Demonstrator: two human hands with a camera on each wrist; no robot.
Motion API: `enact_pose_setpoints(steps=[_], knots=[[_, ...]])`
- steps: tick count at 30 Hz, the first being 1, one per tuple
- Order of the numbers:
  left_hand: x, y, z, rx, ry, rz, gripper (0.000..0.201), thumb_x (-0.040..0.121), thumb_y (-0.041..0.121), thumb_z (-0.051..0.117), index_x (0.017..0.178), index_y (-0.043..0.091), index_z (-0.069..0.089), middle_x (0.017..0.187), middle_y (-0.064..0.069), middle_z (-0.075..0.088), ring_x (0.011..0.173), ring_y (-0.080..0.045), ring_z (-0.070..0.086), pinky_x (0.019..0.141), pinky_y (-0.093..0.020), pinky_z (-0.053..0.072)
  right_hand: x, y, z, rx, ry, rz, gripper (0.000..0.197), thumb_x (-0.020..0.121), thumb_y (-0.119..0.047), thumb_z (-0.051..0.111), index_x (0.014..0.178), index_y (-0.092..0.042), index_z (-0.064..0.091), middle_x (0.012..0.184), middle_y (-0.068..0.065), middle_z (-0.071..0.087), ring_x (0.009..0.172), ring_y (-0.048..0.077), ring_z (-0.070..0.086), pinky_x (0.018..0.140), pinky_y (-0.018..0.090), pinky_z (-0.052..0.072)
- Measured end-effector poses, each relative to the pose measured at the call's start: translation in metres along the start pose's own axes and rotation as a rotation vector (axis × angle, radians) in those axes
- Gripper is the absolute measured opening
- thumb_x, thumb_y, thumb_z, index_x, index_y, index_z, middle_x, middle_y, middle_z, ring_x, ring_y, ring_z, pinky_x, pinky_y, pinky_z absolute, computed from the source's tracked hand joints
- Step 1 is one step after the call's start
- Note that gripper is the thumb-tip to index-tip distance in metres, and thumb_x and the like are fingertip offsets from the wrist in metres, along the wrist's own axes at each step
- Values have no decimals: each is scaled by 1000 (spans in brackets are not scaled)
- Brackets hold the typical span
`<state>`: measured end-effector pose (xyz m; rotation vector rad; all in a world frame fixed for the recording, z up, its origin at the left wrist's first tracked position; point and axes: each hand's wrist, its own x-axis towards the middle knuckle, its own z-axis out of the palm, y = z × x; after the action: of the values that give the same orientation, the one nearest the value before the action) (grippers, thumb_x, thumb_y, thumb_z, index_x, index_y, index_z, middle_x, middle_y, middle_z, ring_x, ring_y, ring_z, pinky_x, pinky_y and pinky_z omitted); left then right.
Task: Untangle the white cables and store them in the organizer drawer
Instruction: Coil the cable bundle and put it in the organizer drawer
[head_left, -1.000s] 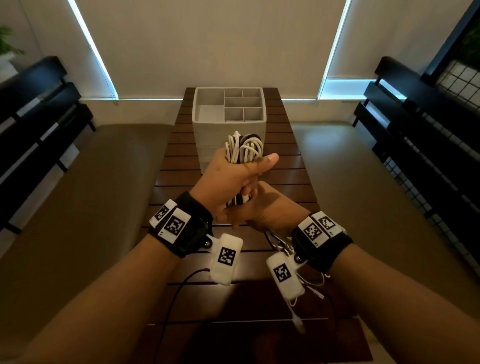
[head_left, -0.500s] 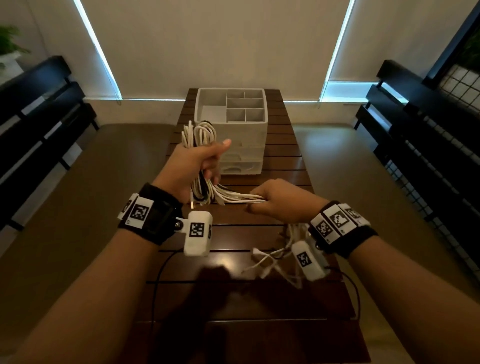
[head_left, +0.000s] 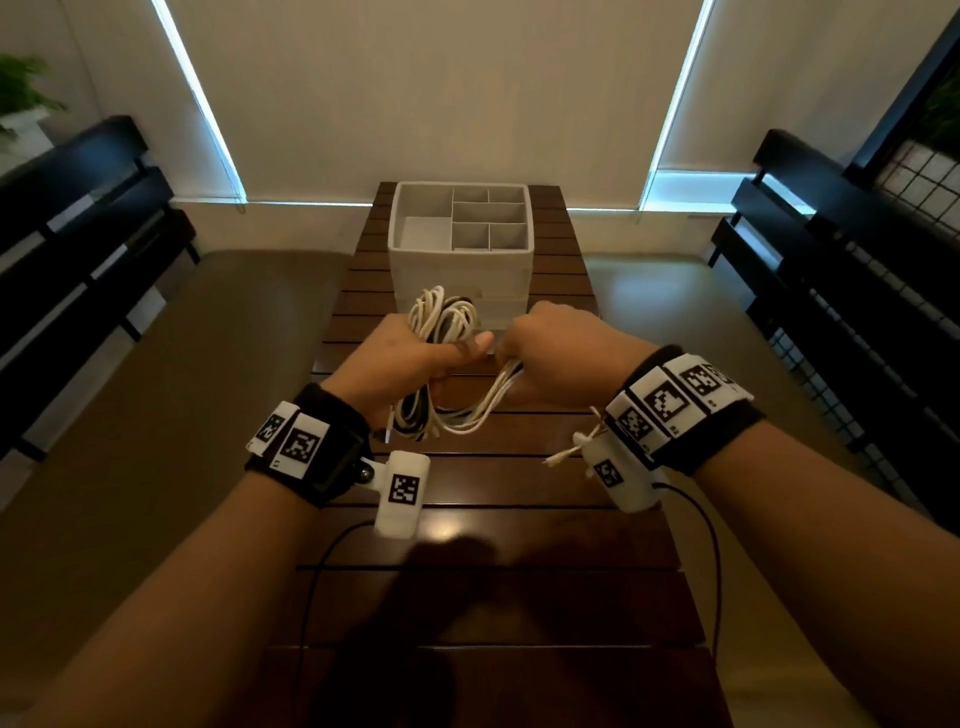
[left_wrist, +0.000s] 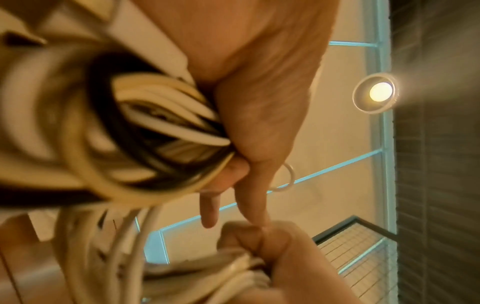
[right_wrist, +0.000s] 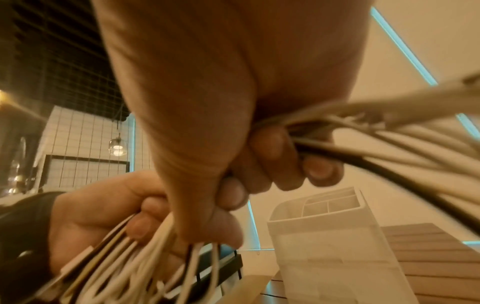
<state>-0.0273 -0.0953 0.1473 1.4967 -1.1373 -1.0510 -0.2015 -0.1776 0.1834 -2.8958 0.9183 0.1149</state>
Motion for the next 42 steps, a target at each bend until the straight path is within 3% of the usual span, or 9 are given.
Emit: enact_pose_setpoints(steps=[5,9,16,24,27,30,33,36,42], knots=[[-6,0,13,17,-115,31,17,87,25,82,90,11,73,71,-1,69,58,-6,61,58,-21,51,9,-1,-1,24,87,4,19,92,-29,66,80,-15,64,69,-1,55,65,23,59,59,35,51],[-10,-1,13,23,-149,58,12,89,16,81,95,9,73,78,-6,68,59,-7,59,58,-21,51,8,-2,7,24,137,-8,41,92,-31,67,61,-21,43,60,-4,47,53,14,45,51,28,34],[-7,-9,10,27,-52,120,16,86,18,83,86,5,73,66,-11,64,56,-13,58,60,-24,52,9,-2,11,28,183,-16,26,90,-37,70,75,-23,55,63,-9,45,60,18,50,58,31,41],[-8,-14,12,-17,28,121,18,90,12,80,76,5,71,63,-20,62,54,-23,59,60,-28,53,16,-3,19,243,153,-28,26,82,-42,74,87,-18,68,71,-3,68,65,18,65,63,41,58],[-9,-13,2,-63,53,91,11,89,12,79,82,5,73,68,-19,67,63,-33,64,67,-37,58,12,5,12,406,116,-20,22,89,-35,76,92,-19,61,82,-4,65,71,12,59,63,31,50],[-9,-17,-9,-104,61,56,11,88,14,81,90,5,75,80,-32,66,82,-53,68,84,-59,60,5,16,5,487,84,-46,17,100,-37,67,94,-25,56,83,-7,58,69,6,52,62,24,40],[-10,-19,-9,-104,33,37,16,88,15,81,75,23,75,69,-9,62,83,-38,65,90,-62,57,7,15,7,598,92,-28,16,106,-34,57,93,-26,54,81,-7,57,67,5,51,63,25,42],[-10,-19,-6,-124,34,46,23,93,9,75,75,24,73,66,7,67,75,-15,69,76,-37,59,13,6,12,692,144,12,18,107,-31,55,97,-17,56,82,-3,55,69,8,46,64,27,40],[-11,-22,-8,-231,16,-7,10,93,14,74,103,16,76,102,-17,74,101,-37,73,95,-55,59,25,-9,17,917,152,128,19,105,-27,54,87,-20,53,74,-3,51,62,11,43,61,34,38]])
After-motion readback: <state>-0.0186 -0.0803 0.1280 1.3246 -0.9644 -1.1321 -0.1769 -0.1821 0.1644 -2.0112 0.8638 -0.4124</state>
